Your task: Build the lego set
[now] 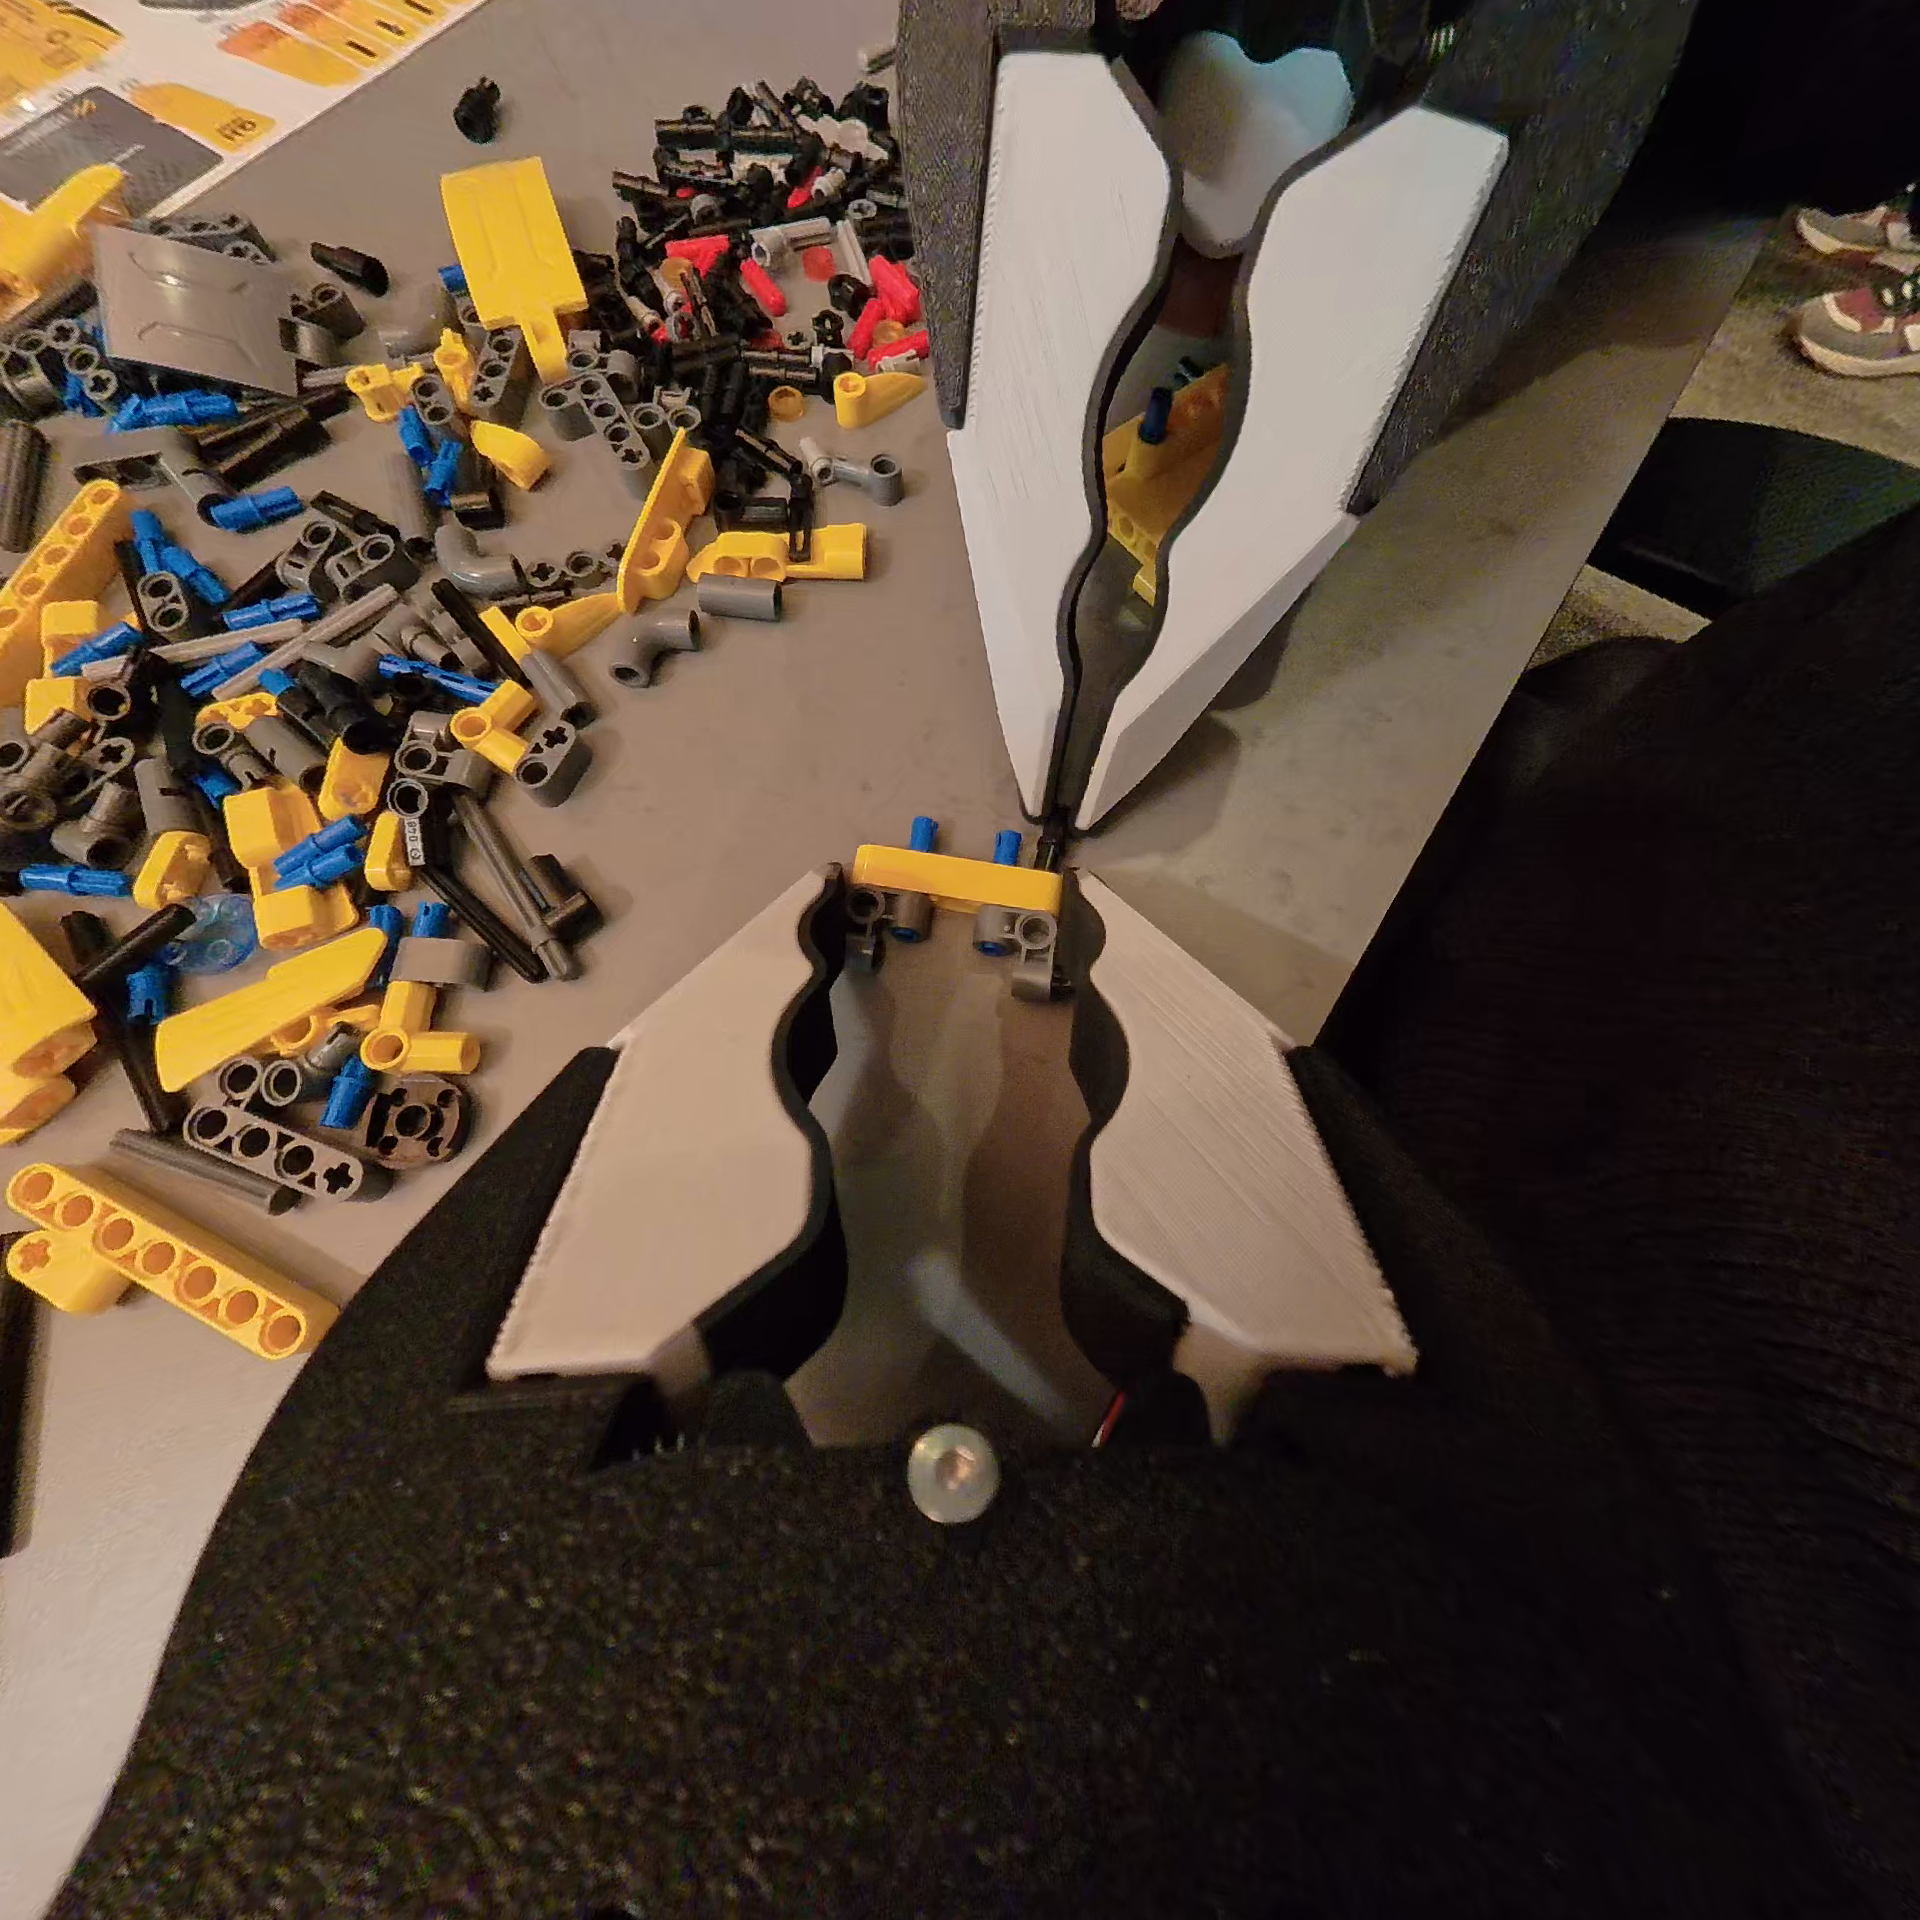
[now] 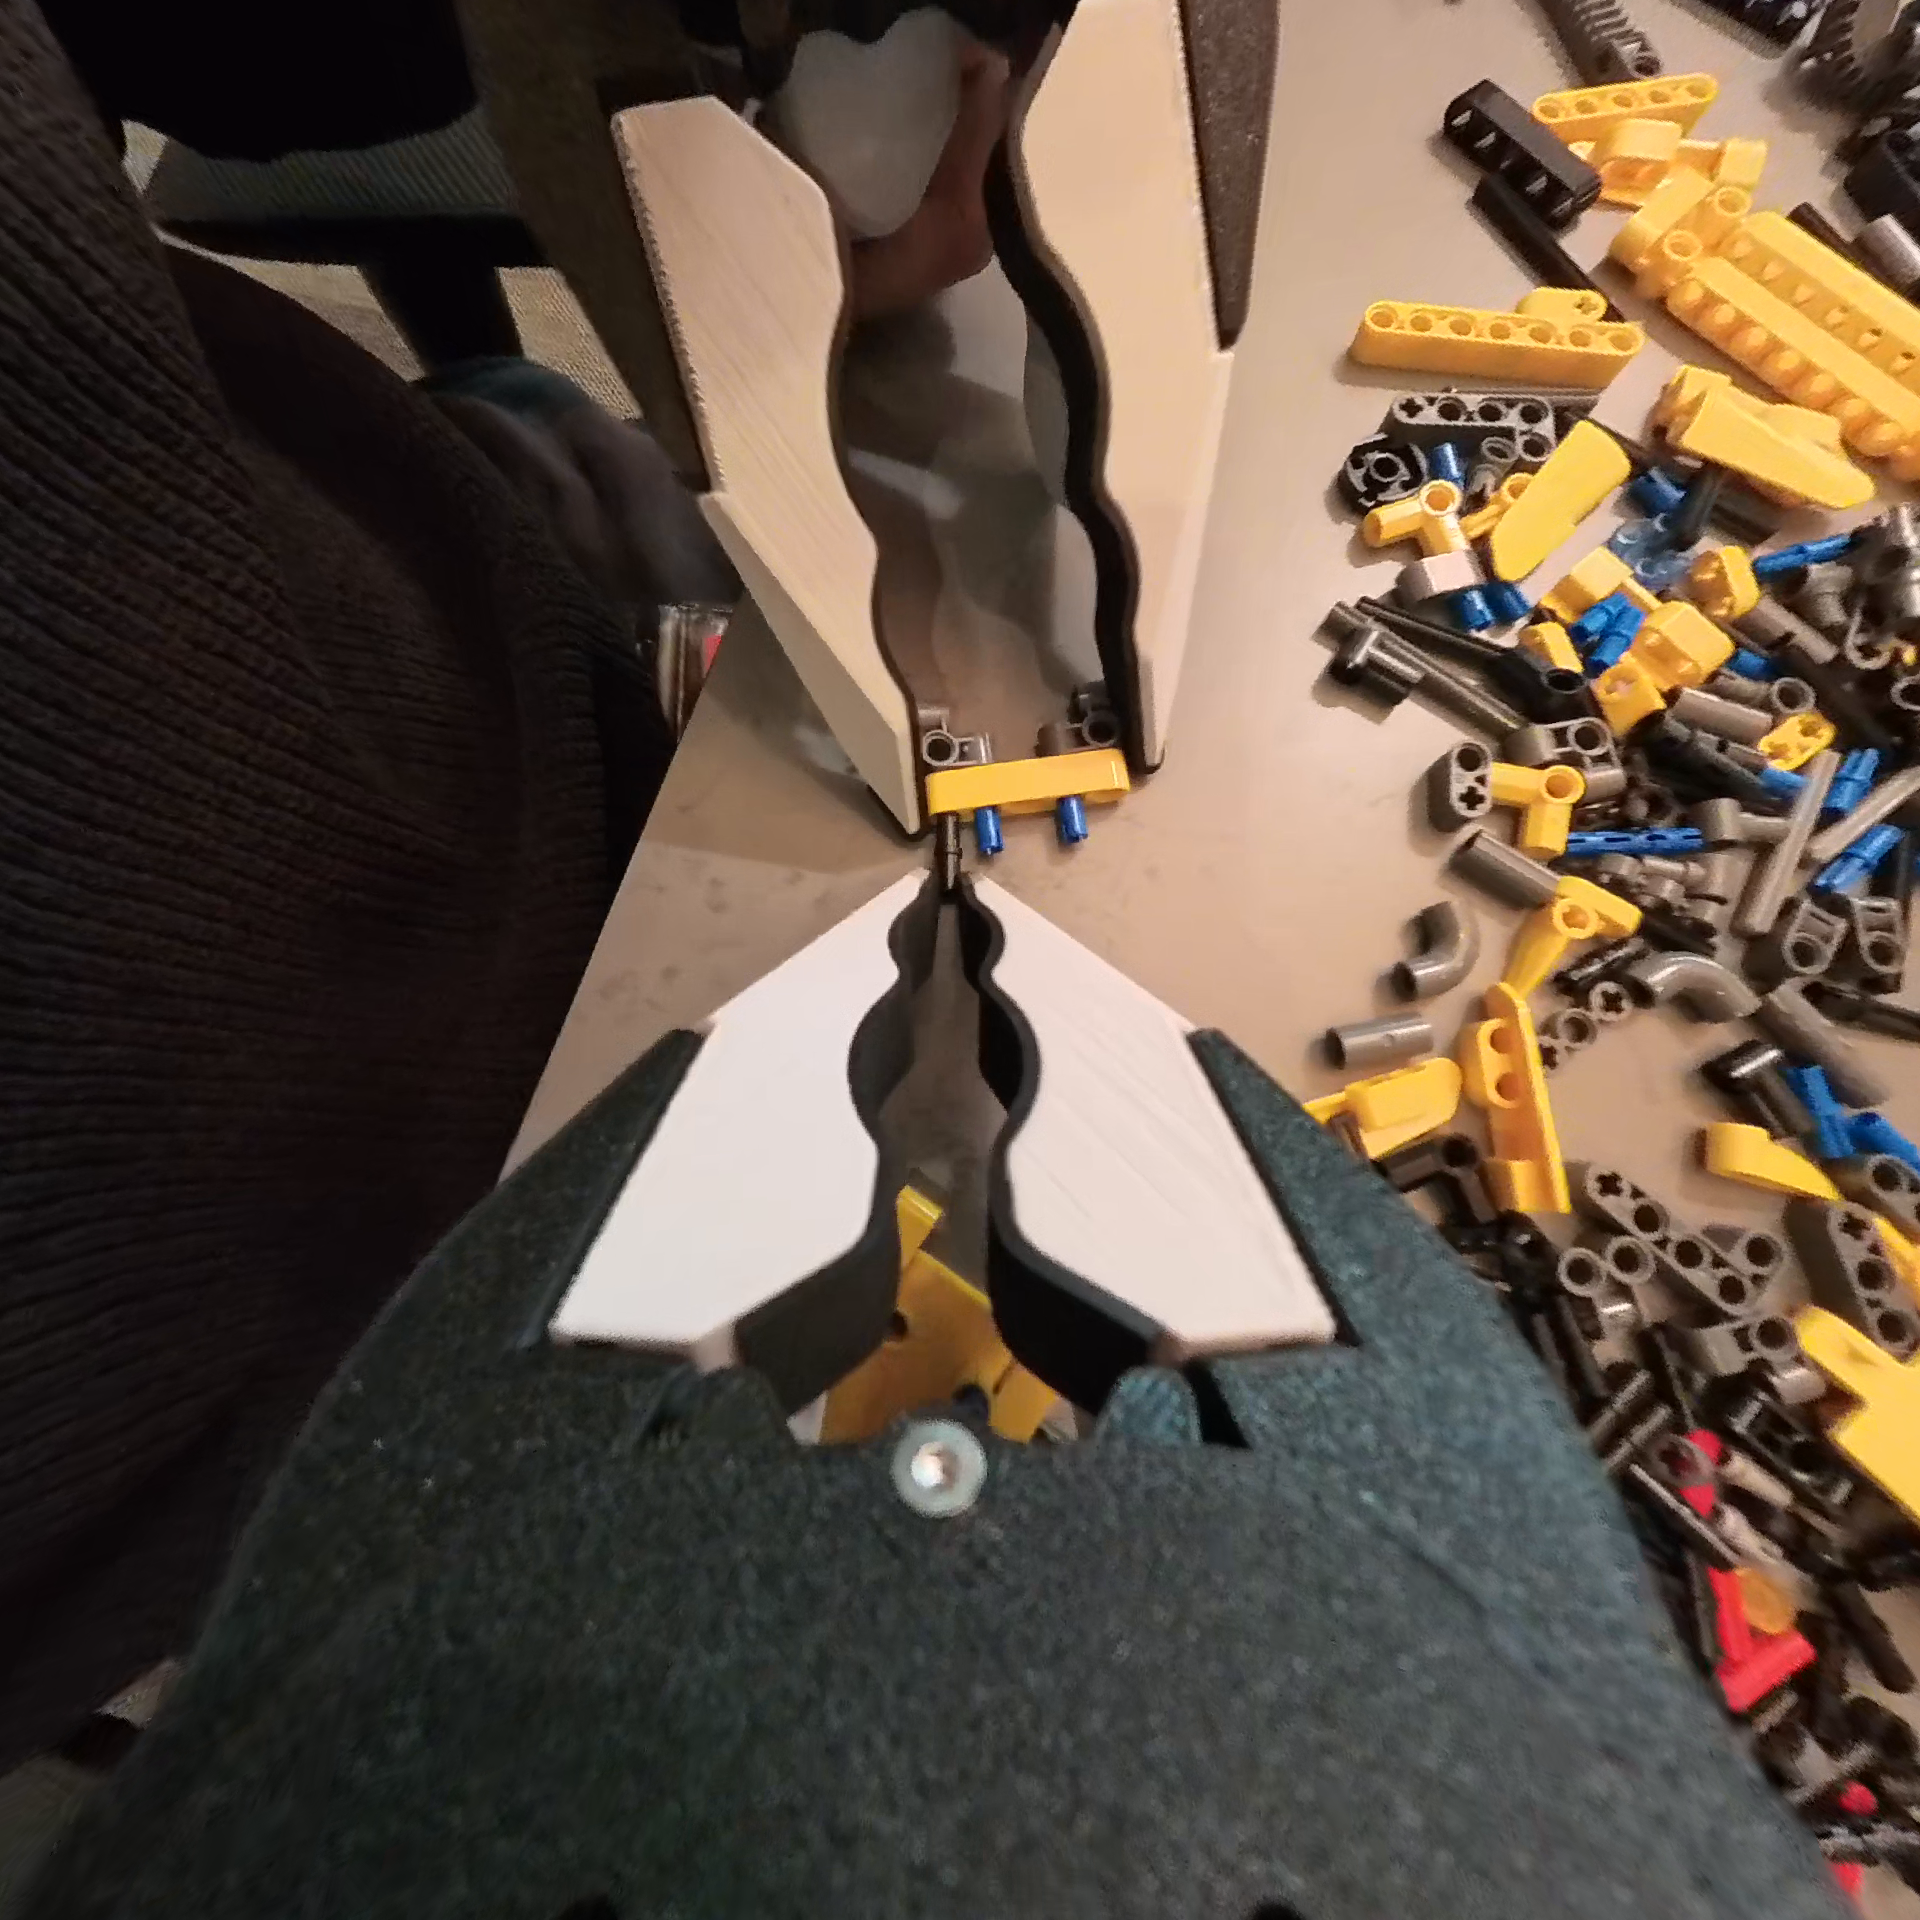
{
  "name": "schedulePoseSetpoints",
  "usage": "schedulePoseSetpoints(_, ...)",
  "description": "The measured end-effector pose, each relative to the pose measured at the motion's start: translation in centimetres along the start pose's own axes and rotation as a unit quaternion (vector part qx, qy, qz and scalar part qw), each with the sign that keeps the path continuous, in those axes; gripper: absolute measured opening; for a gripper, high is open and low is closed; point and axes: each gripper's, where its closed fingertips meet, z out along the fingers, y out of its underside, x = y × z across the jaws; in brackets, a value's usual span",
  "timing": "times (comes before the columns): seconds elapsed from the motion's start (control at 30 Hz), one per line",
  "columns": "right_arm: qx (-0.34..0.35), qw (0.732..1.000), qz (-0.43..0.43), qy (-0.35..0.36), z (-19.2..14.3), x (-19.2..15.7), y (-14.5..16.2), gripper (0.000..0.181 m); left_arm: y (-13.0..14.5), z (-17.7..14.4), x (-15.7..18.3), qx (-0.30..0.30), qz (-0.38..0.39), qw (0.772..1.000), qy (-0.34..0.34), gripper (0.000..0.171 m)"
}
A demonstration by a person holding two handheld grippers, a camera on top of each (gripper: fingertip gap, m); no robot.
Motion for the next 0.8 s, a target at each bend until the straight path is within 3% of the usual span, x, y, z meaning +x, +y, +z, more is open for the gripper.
schedulePoseSetpoints(0.3, 0.010, 0.999, -0.026, -0.023, 0.07, 0.10, -0.10, 0.003, 0.02, 0.01, 0.01, -0.001, 0.001, 1.000, 0.000, 0.041)
schedulePoseSetpoints(0.8, 0.026, 0.993, 0.058, -0.100, 0.10, 0.11, -0.23, 0.002, 0.01, 0.02, -0.01, -0.001, 0.003, 1.000, -0.003, 0.041)
